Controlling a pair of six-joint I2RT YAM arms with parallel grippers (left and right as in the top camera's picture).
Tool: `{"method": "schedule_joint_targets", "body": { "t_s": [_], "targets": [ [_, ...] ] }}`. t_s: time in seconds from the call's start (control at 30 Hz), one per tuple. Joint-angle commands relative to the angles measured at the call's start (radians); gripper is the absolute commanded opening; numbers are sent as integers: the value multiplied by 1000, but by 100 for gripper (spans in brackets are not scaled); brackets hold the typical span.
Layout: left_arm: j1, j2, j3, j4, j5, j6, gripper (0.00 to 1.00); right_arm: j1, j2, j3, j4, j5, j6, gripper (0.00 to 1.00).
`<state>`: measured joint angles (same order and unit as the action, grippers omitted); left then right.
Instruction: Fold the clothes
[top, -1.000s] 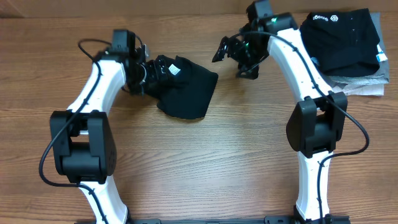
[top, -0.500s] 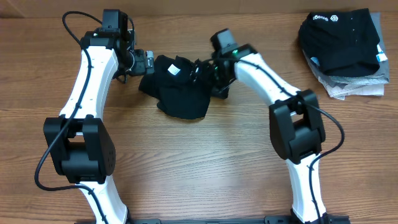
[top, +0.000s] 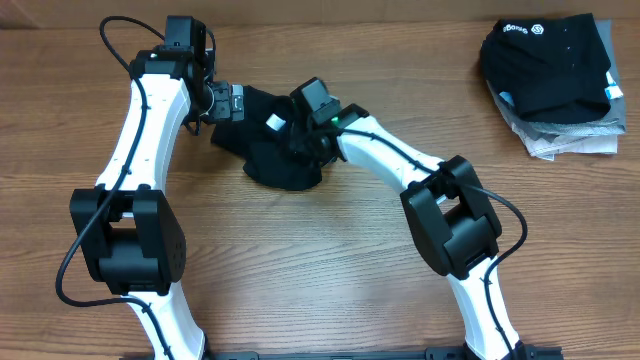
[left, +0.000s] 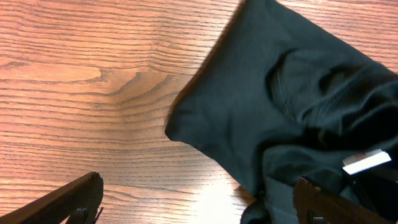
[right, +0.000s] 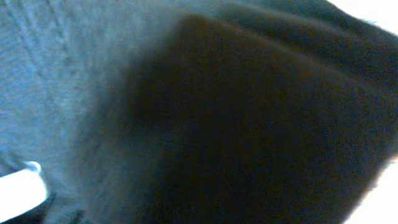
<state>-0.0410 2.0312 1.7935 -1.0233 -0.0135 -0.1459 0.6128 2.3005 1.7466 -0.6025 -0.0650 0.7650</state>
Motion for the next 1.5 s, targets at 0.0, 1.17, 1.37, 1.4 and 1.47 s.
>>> {"method": "schedule_joint_targets", "body": {
  "t_s": [0.0,1.17,1.37,1.4,1.47],
  "targets": [
    [4,9,24,-5,-15,19,100,6,21,-26,-37,47,-36,4],
    [4,9,24,-16,-22,19,100,-729,-146,750,-400,-305,-302,4],
    [4,9,24,-16,-20,19,100,-832,-146,750,-280,-322,-298,4],
    [4,9,24,-16,-20,19,100,-845,-146,750,-281,-322,-298,4],
    [4,9,24,-16,-20,19,100,-875,-146,749,-293,-322,-298,4]
  ]
}}
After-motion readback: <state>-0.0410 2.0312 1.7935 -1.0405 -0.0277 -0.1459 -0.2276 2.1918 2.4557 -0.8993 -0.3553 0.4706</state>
